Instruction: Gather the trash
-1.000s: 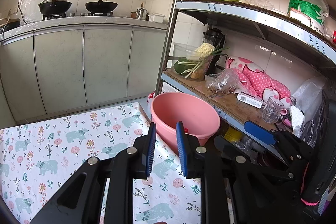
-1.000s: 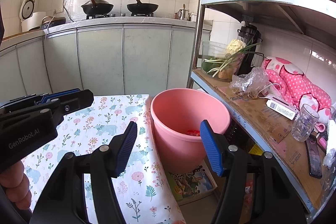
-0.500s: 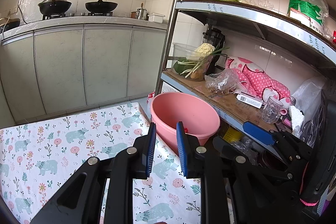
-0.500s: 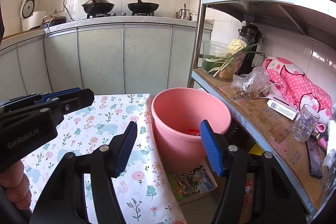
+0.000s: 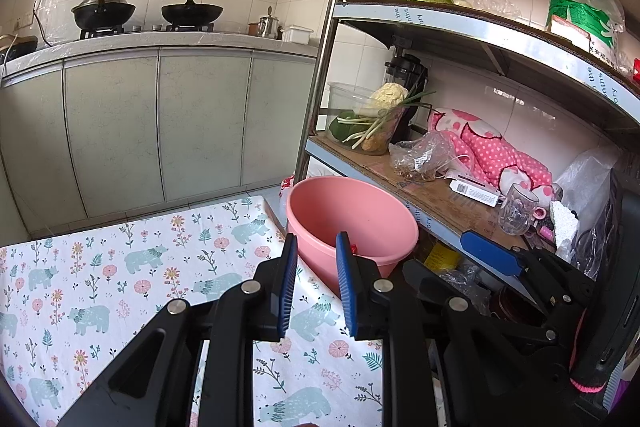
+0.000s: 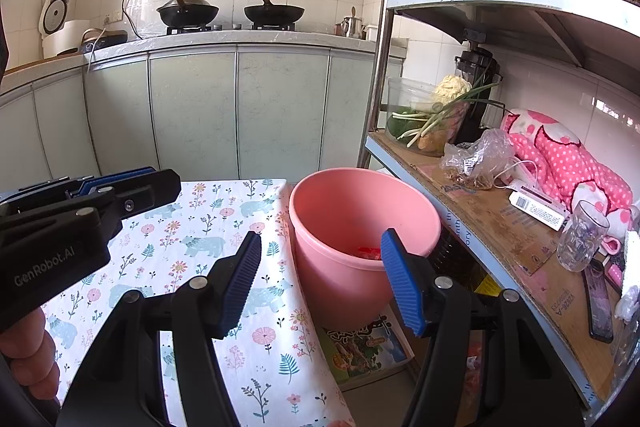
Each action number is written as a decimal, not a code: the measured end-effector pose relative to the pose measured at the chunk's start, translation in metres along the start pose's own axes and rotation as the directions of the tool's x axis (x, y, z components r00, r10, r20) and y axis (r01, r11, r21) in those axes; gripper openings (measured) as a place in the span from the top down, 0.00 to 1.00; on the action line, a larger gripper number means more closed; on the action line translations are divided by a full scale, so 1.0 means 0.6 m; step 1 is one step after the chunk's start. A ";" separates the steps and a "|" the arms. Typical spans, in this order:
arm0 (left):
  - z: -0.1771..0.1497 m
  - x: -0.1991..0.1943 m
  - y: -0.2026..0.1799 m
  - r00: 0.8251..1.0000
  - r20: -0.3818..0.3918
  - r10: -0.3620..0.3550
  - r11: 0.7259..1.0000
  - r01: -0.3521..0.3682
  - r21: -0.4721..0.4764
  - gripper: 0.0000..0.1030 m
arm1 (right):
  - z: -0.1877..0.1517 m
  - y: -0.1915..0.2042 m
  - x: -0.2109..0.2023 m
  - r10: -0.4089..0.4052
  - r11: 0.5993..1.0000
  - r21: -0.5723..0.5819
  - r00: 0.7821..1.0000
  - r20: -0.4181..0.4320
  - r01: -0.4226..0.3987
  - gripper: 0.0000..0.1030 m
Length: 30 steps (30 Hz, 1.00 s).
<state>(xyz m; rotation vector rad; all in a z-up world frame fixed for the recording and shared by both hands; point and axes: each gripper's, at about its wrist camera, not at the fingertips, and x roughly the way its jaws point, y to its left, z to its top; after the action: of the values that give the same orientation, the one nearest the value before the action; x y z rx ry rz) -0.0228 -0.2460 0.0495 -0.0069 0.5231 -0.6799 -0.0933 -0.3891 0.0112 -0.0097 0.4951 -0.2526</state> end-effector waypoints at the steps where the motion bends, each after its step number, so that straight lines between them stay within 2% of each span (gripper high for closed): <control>1: 0.000 0.000 0.001 1.000 0.000 0.000 1.000 0.000 0.000 0.82 | 0.001 0.000 0.000 0.000 1.000 0.000 1.000 0.000 0.000 0.39; 30: -0.004 0.001 -0.003 1.000 0.004 0.002 1.000 -0.002 0.000 0.82 | 0.001 0.006 0.005 0.006 1.000 -0.011 1.000 -0.009 -0.006 0.39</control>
<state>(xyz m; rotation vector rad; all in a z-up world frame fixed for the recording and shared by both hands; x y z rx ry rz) -0.0246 -0.2477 0.0474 -0.0080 0.5193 -0.6780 -0.0896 -0.3866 0.0102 -0.0184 0.5051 -0.2443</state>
